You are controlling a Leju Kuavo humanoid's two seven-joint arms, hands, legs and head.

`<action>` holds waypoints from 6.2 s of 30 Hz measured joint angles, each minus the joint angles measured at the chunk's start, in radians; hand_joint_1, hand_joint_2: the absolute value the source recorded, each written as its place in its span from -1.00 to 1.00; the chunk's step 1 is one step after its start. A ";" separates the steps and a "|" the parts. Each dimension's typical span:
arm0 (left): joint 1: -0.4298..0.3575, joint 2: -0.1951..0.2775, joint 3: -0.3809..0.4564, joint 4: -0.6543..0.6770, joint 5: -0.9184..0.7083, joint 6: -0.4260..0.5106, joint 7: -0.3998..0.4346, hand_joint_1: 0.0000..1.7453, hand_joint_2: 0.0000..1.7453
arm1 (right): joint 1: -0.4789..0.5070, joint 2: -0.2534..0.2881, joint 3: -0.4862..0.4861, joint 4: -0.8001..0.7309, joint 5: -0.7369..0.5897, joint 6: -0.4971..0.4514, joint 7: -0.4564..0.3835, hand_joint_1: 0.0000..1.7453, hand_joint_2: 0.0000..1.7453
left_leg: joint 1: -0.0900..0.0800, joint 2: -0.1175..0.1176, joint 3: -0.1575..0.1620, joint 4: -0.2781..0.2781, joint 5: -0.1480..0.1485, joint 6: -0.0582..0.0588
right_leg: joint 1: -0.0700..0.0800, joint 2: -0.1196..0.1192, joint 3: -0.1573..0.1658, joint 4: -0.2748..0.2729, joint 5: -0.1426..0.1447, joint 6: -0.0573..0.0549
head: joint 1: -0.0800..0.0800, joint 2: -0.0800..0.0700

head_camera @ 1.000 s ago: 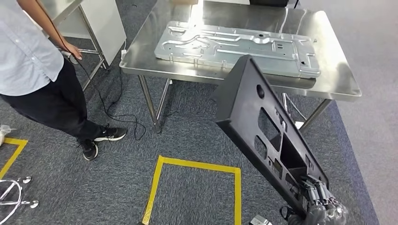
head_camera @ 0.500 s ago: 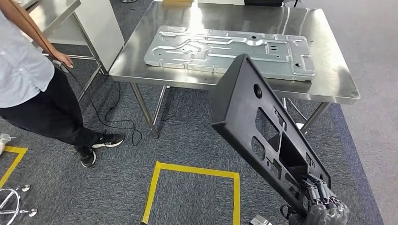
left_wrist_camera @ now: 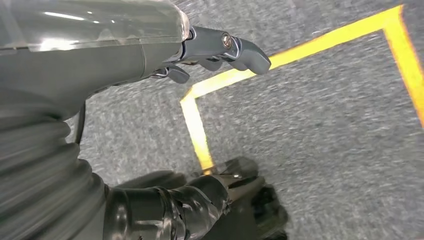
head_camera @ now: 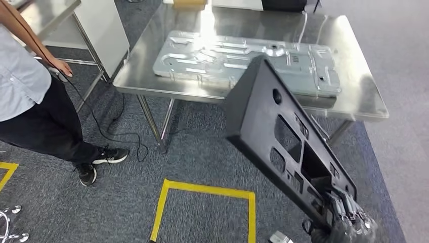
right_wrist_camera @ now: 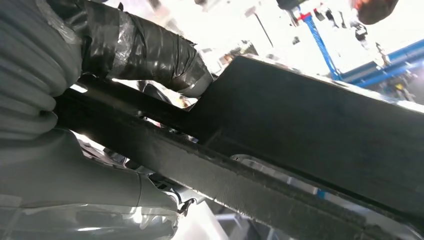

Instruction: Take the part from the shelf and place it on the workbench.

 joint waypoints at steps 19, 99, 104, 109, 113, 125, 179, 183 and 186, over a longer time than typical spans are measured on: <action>-0.001 -0.002 0.000 0.000 -0.034 -0.004 0.009 -1.00 1.00 | -0.048 -0.003 -0.001 -0.053 -0.010 0.000 -0.027 1.00 1.00 | 0.013 -0.001 -0.112 0.305 -0.168 -0.060 | -0.018 -0.003 -0.018 -0.068 0.081 -0.034 | -0.003 0.000; -0.020 -0.006 0.000 0.000 -0.128 -0.017 0.042 -1.00 1.00 | -0.299 -0.301 0.117 0.055 0.142 0.000 0.289 1.00 1.00 | -0.001 -0.012 0.033 0.004 -0.029 -0.010 | -0.029 -0.006 -0.108 0.033 0.114 0.019 | -0.007 0.000; -0.023 -0.007 0.000 0.000 -0.128 -0.016 0.042 -1.00 1.00 | -0.299 -0.302 0.117 0.057 0.141 0.000 0.290 1.00 1.00 | -0.004 -0.012 0.042 0.007 -0.052 -0.037 | -0.022 -0.003 -0.074 -0.050 0.121 -0.005 | -0.009 0.000; -0.025 -0.007 0.000 0.000 -0.128 -0.014 0.040 -1.00 1.00 | -0.301 -0.303 0.117 0.056 0.140 0.000 0.291 1.00 1.00 | 0.000 -0.010 -0.077 0.237 -0.149 -0.054 | -0.023 -0.006 -0.046 -0.062 0.104 -0.033 | -0.012 0.000; -0.021 -0.007 0.000 0.000 -0.124 -0.009 0.043 -1.00 1.00 | -0.300 -0.303 0.117 0.057 0.138 0.000 0.291 1.00 1.00 | -0.001 -0.010 -0.131 0.245 -0.067 -0.045 | -0.017 -0.001 -0.019 -0.062 0.085 -0.035 | -0.013 0.000; -0.024 -0.008 0.000 0.000 -0.110 -0.018 0.037 -1.00 1.00 | -0.299 -0.305 0.117 0.061 0.137 0.000 0.291 1.00 1.00 | -0.002 -0.008 -0.030 0.003 0.025 0.001 | -0.018 -0.002 -0.121 0.162 -0.040 0.012 | -0.009 0.000; -0.081 -0.030 0.000 0.000 -0.311 -0.003 0.205 -1.00 -1.00 | -1.080 -0.433 0.628 0.918 0.525 0.275 0.833 0.97 1.00 | -0.006 -0.014 -0.074 0.033 0.039 -0.038 | -0.019 -0.003 -0.063 -0.063 0.120 -0.006 | -0.013 0.000; -0.078 -0.030 0.000 0.000 -0.308 -0.001 0.202 -1.00 -1.00 | -1.080 -0.448 0.635 0.947 0.524 0.270 0.828 0.96 1.00 | -0.002 -0.012 -0.067 0.014 0.048 -0.016 | -0.022 -0.004 -0.078 -0.030 0.094 0.014 | -0.012 0.000; -0.078 -0.031 0.000 0.000 -0.301 0.001 0.197 -1.00 -1.00 | -1.065 -0.465 0.636 0.956 0.523 0.263 0.810 0.96 1.00 | -0.003 -0.011 -0.065 0.011 0.047 -0.004 | -0.023 -0.004 -0.163 0.146 0.012 0.022 | -0.011 0.000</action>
